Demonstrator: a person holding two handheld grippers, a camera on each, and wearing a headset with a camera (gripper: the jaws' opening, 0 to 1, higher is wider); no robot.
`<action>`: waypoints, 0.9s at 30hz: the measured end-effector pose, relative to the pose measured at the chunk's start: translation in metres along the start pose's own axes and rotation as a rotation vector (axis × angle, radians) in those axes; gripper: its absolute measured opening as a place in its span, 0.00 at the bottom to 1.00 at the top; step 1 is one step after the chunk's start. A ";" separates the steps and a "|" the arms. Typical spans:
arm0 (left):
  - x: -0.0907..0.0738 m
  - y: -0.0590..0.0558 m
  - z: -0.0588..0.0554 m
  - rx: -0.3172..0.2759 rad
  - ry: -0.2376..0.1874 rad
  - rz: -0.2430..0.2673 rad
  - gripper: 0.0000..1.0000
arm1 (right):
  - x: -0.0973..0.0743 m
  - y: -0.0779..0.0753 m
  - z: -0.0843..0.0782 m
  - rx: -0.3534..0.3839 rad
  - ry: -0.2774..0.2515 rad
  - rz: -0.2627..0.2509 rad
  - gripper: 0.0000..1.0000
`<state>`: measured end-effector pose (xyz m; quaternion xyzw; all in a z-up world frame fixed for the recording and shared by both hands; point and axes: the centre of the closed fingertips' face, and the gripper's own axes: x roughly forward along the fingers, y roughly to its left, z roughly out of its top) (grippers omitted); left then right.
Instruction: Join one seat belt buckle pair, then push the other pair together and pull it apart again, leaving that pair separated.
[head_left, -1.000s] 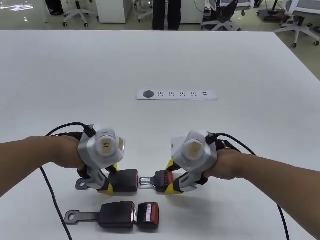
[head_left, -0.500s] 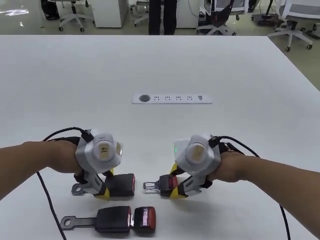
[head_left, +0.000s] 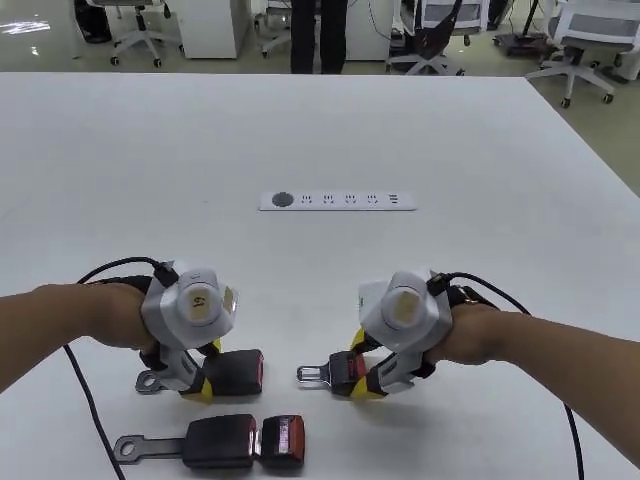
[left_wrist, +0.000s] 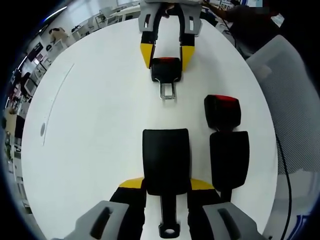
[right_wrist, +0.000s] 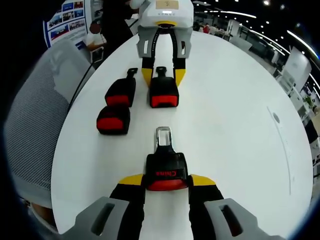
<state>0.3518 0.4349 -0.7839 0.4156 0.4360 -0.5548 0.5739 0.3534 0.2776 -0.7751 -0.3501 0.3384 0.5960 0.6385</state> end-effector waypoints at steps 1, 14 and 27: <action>0.000 0.000 0.000 0.004 -0.001 -0.001 0.33 | 0.000 0.000 0.000 0.000 0.000 -0.001 0.30; 0.002 0.005 -0.003 0.044 -0.002 0.005 0.35 | 0.002 -0.005 -0.004 -0.045 0.030 -0.032 0.35; -0.013 -0.004 -0.004 -0.008 -0.026 0.036 0.40 | -0.011 -0.005 -0.006 -0.005 0.012 -0.082 0.41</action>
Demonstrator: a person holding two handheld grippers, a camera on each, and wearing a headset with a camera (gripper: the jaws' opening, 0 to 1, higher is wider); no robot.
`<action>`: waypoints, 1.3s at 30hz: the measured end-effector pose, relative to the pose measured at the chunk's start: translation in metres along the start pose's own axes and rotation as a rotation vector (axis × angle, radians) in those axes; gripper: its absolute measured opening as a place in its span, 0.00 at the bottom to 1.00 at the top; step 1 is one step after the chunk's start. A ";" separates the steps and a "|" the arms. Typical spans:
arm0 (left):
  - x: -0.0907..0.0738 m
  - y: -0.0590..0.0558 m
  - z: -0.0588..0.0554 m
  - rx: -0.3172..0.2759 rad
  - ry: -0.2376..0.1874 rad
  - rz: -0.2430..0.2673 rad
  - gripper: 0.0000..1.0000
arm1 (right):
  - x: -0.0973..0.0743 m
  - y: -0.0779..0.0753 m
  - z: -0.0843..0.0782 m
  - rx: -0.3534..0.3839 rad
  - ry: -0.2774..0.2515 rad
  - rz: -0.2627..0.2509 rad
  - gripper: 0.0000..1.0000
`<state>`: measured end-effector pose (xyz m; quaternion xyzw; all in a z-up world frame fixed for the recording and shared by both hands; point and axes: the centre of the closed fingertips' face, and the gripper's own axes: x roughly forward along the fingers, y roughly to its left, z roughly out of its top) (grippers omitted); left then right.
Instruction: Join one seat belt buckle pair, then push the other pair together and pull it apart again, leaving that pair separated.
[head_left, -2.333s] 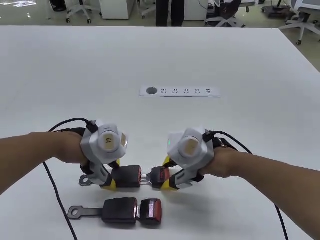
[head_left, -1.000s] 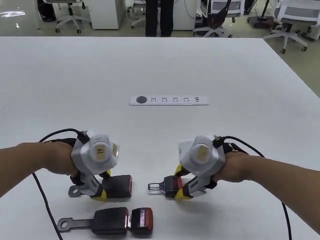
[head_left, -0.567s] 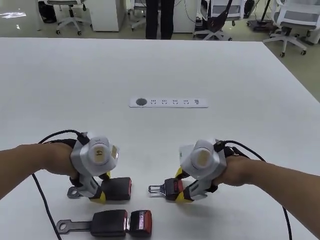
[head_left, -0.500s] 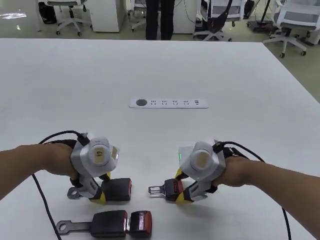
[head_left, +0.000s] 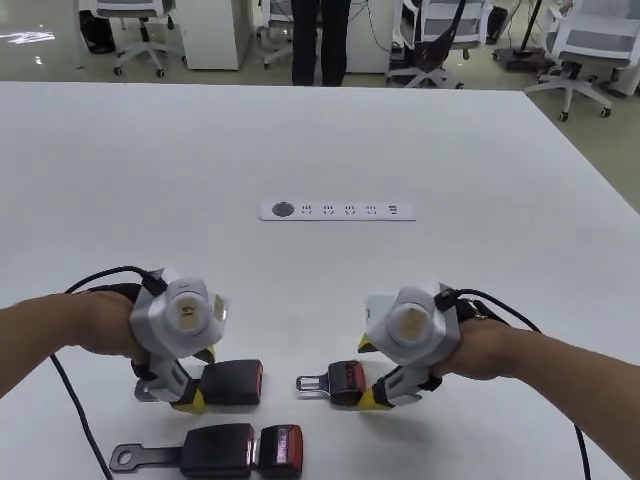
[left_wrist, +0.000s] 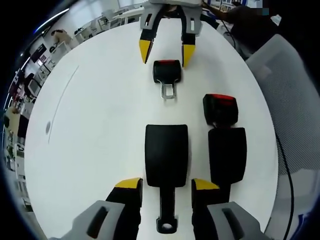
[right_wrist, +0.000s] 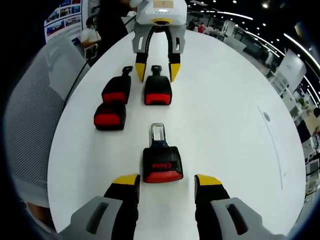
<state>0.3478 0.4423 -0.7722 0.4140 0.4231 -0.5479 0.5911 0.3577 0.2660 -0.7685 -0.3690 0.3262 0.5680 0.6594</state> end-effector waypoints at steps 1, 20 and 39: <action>-0.002 -0.001 -0.001 -0.006 -0.003 0.004 0.40 | -0.002 0.000 0.000 0.003 -0.004 -0.005 0.41; -0.026 -0.015 -0.025 -0.163 -0.137 0.053 0.47 | -0.019 0.015 -0.010 0.088 -0.046 -0.048 0.49; -0.046 -0.044 -0.040 -0.349 -0.380 0.212 0.56 | -0.040 0.038 -0.019 0.194 -0.158 -0.153 0.58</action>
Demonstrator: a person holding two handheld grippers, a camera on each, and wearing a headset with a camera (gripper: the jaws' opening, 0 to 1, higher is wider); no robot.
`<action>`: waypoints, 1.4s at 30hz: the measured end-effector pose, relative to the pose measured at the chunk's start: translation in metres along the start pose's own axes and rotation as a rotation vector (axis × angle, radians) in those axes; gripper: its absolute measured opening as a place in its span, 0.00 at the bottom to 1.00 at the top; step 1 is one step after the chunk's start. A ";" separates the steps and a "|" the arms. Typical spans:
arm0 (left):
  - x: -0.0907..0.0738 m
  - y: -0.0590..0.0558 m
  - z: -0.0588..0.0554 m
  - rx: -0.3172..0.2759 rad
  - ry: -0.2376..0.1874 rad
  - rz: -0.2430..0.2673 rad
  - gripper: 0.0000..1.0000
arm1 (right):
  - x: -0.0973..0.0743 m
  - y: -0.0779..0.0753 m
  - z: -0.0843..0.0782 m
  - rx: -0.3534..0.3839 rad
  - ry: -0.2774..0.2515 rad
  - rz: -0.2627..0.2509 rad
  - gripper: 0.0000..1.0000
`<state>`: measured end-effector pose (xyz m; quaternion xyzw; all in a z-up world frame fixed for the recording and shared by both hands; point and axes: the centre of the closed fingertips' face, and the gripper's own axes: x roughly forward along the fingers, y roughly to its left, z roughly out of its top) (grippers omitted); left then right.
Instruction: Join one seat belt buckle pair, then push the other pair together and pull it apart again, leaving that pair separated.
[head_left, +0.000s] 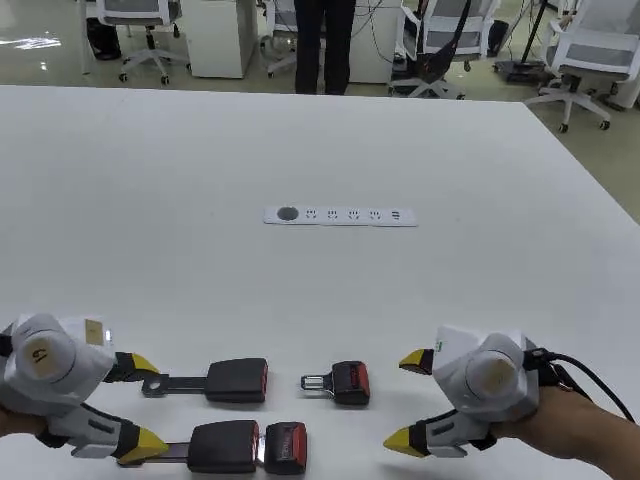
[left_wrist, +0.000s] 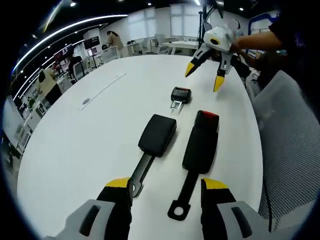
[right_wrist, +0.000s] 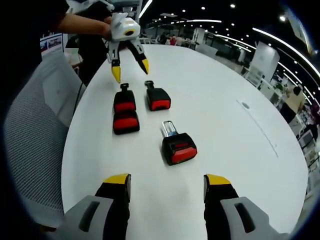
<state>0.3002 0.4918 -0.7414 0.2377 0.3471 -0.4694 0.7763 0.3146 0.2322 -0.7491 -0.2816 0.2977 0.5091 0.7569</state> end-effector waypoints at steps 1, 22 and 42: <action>-0.002 -0.003 0.004 -0.009 -0.018 0.010 0.57 | -0.002 0.001 0.001 0.010 -0.008 -0.005 0.59; -0.023 -0.038 0.006 -0.177 -0.251 0.120 0.81 | -0.022 0.033 0.012 0.185 -0.209 -0.103 0.86; -0.030 -0.049 0.007 -0.231 -0.337 0.171 1.00 | -0.017 0.047 0.011 0.228 -0.278 -0.115 0.99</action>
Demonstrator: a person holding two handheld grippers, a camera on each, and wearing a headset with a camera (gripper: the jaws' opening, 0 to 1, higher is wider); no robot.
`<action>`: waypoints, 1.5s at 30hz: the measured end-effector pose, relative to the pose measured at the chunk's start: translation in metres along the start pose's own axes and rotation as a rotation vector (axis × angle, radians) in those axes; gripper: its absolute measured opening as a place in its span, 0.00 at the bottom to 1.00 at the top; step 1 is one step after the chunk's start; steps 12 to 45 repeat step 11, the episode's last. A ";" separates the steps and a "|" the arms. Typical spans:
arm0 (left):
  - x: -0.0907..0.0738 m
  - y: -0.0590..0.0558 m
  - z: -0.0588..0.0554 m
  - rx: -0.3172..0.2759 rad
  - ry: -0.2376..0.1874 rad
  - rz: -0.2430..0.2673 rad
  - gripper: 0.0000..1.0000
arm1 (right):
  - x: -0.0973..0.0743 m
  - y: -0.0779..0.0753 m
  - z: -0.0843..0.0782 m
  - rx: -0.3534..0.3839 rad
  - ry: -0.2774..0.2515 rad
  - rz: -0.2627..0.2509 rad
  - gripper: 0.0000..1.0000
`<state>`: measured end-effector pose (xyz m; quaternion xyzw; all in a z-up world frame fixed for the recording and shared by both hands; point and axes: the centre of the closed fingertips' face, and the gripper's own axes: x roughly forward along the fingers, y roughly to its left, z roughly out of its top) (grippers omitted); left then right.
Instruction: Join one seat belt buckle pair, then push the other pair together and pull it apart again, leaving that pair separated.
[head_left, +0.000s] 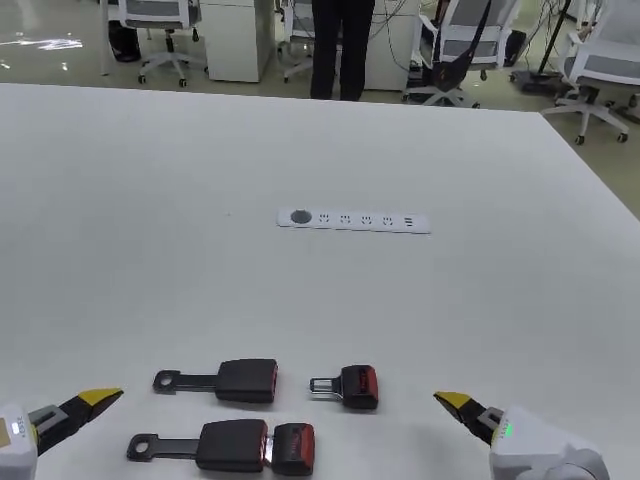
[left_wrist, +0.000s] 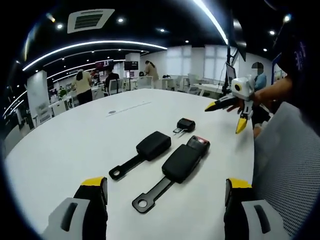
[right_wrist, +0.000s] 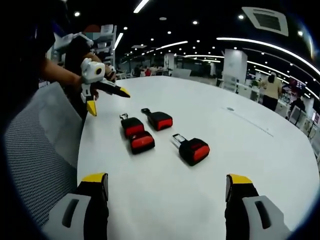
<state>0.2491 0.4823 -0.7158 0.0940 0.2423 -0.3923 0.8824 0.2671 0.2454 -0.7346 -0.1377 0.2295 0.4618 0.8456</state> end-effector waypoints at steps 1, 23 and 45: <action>0.000 0.000 0.000 0.001 0.001 -0.002 1.00 | 0.000 0.000 0.000 0.002 -0.001 0.000 0.99; 0.001 0.000 0.002 0.013 0.009 -0.002 1.00 | -0.001 -0.001 -0.002 0.004 -0.007 0.000 0.99; 0.001 0.000 0.002 0.013 0.009 -0.002 1.00 | -0.001 -0.001 -0.002 0.004 -0.007 0.000 0.99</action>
